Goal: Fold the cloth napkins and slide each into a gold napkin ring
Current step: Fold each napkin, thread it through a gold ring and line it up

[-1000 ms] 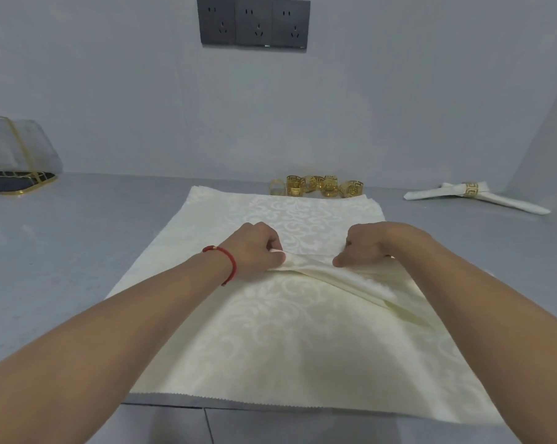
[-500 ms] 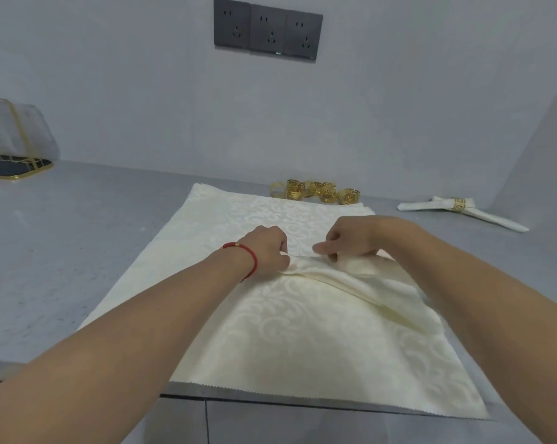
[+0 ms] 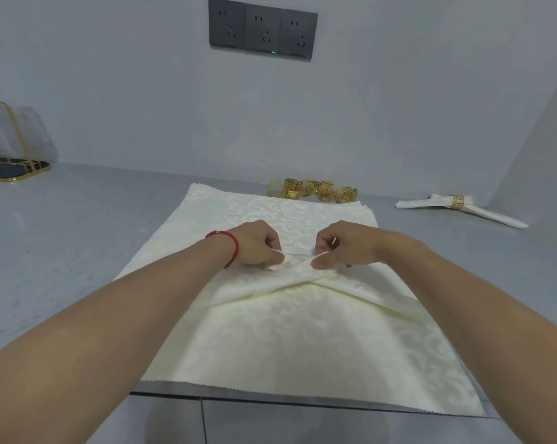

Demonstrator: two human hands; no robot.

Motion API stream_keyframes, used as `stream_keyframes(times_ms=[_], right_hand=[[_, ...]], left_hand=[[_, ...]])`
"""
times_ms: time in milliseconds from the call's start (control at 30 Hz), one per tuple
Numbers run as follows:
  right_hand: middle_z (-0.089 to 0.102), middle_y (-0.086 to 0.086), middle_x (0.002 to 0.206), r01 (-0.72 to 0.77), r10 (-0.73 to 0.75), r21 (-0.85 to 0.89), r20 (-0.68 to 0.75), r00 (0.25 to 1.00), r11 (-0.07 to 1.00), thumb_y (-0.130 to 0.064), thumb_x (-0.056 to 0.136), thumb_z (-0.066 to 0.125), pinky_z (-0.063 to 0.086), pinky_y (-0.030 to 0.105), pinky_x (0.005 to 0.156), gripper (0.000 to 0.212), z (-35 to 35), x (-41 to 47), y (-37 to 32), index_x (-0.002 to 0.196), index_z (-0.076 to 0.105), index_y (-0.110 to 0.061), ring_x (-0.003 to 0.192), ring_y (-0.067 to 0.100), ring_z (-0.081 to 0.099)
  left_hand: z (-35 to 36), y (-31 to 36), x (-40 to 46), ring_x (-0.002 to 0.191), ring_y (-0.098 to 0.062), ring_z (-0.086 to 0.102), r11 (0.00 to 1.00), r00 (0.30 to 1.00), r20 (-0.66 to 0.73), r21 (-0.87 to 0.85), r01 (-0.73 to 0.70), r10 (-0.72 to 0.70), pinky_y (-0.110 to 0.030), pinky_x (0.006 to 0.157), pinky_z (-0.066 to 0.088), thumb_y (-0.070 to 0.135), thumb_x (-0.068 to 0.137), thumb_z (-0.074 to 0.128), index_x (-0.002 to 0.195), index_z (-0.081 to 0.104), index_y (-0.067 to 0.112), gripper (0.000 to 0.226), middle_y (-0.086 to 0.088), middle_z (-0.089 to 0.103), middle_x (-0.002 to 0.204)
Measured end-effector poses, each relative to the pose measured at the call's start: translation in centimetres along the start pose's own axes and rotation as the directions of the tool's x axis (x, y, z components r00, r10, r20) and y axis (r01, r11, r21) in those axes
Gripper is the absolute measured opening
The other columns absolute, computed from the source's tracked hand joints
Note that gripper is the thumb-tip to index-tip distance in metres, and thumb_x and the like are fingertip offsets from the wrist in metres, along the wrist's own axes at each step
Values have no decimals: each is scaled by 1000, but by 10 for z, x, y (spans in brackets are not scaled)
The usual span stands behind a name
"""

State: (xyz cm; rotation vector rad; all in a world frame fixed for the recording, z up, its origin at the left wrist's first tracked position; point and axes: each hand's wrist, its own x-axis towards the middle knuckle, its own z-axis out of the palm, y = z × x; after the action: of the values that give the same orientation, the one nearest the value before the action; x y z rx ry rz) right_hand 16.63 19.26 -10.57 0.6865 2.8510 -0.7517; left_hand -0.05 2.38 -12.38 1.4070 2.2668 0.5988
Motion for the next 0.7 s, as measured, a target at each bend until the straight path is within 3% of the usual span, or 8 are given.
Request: stream_keyframes(times_ms=[133, 267, 367, 467, 600, 667, 700], right_hand=[[66, -5, 80, 52, -46, 66, -82, 996, 997, -47, 77, 84, 50, 31, 67, 27, 13, 2, 4, 81, 67, -26, 60, 7, 56], [72, 2, 97, 118, -107, 79, -135, 985, 990, -55, 71, 83, 56, 43, 82, 32, 22, 9, 9, 81, 67, -29, 82, 20, 64], [71, -8, 92, 129, -115, 87, -154, 981, 988, -46, 75, 87, 53, 37, 82, 28, 25, 15, 11, 80, 68, -25, 81, 12, 63], [71, -8, 95, 136, -121, 75, -175, 977, 988, -43, 75, 88, 55, 37, 84, 28, 29, 17, 9, 83, 69, -25, 84, 12, 64], [71, -12, 99, 263, -227, 59, -348, 910, 963, -40, 92, 71, 54, 36, 85, 11, 22, 2, 5, 94, 70, -30, 95, 10, 66], [68, -13, 113, 305, -316, -93, -391, 864, 948, -42, 100, 59, 49, 36, 92, 18, 24, -10, 3, 111, 68, -31, 108, 10, 62], [64, -11, 126, 280, -348, -238, -329, 878, 930, -48, 99, 57, 47, 39, 100, 31, 29, -15, 0, 126, 62, -32, 118, 13, 58]], left_hand=[[-4, -5, 1, 67, -8, 60, 994, 999, 39, -105, 6, -2, -22, 71, 51, 32, 85, 73, 89, 76, 19, 13, 5, 70, 81], [-5, -5, 3, 69, -11, 61, 992, 998, 61, -125, 10, -3, -25, 76, 53, 32, 84, 74, 87, 77, 21, 12, 3, 72, 81], [-10, -1, 2, 72, -13, 62, 993, 995, 100, -111, 42, -30, -27, 79, 54, 40, 84, 74, 89, 77, 21, 20, 4, 71, 82], [-10, 10, -1, 77, -15, 63, 997, 985, 155, 46, 63, -70, -28, 75, 52, 64, 78, 71, 99, 72, 25, 45, 4, 68, 94], [-2, 22, -2, 100, -20, 61, 946, 993, 114, 324, -9, -30, -21, 59, 42, 54, 85, 70, 118, 64, 22, 46, 1, 60, 116], [-5, 21, 0, 99, -22, 62, 954, 991, 122, 298, 13, -52, -21, 60, 44, 50, 87, 69, 117, 65, 17, 45, -5, 63, 115], [-7, 19, 1, 92, -22, 64, 965, 988, 143, 262, 17, -57, -24, 65, 45, 49, 86, 70, 114, 67, 15, 44, -7, 67, 109]])
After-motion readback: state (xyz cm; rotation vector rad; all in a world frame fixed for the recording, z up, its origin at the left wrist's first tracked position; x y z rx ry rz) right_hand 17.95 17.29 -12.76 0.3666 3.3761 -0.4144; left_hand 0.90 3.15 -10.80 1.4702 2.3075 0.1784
